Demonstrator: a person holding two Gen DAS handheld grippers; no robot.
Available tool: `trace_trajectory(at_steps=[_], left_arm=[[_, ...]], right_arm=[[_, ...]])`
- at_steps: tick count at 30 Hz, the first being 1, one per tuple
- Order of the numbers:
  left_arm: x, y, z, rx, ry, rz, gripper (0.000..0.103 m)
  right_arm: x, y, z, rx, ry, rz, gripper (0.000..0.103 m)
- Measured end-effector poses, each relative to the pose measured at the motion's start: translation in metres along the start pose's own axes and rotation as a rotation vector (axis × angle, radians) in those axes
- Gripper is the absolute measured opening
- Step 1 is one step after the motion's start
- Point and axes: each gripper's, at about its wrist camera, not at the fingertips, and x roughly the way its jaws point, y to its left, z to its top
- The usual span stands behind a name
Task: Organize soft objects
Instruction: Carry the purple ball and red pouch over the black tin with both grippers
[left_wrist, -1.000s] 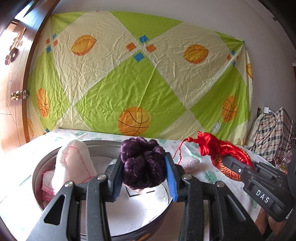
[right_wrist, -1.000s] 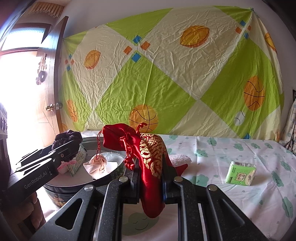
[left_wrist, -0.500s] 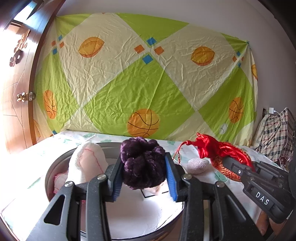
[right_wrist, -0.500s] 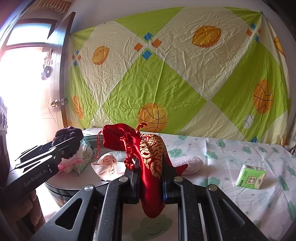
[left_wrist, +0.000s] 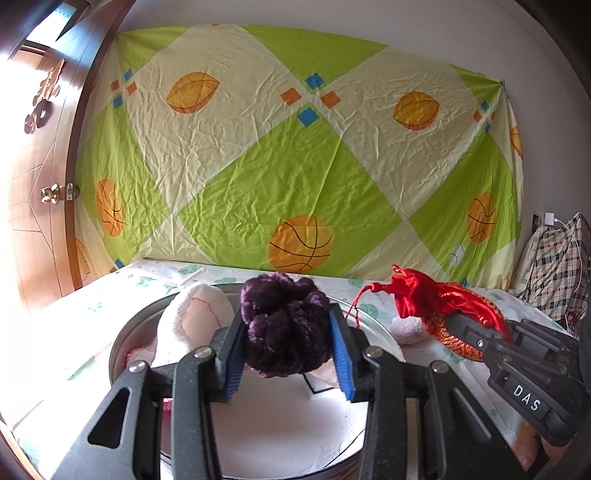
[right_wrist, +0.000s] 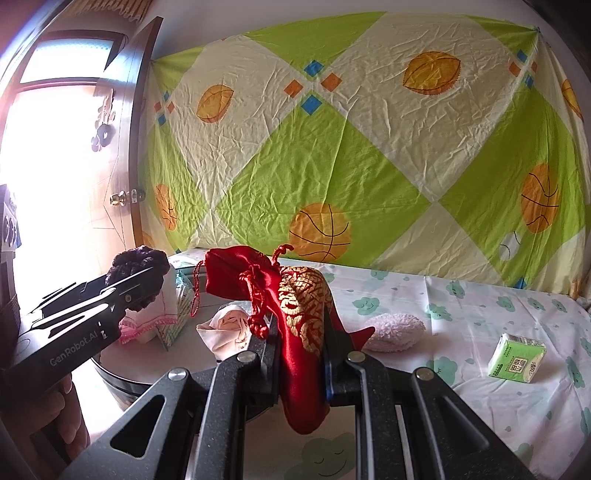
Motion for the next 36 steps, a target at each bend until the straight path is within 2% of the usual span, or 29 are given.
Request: trace_trajectory(at_steps=[10,20,25,36], left_arm=[[0.003,0.008,0.002,0.004,0.022,0.008,0.04],[0.01,0.027,0.016,0.021,0.03,0.06,0.04],[0.022,0.036,0.018,0.02,0.071,0.065,0.04],[0.047,0.055,0.021,0.012,0.171,0.075,0.042]], right_arm=[[0.007,0.011,0.002,-0.015,0.01,0.022,0.018],[0.021,0.023,0.007,-0.039,0.032,0.042,0.018],[0.029,0.031,0.017,-0.06,0.041,0.054,0.018],[0.07,0.049,0.033,-0.073,0.126,0.095,0.018]])
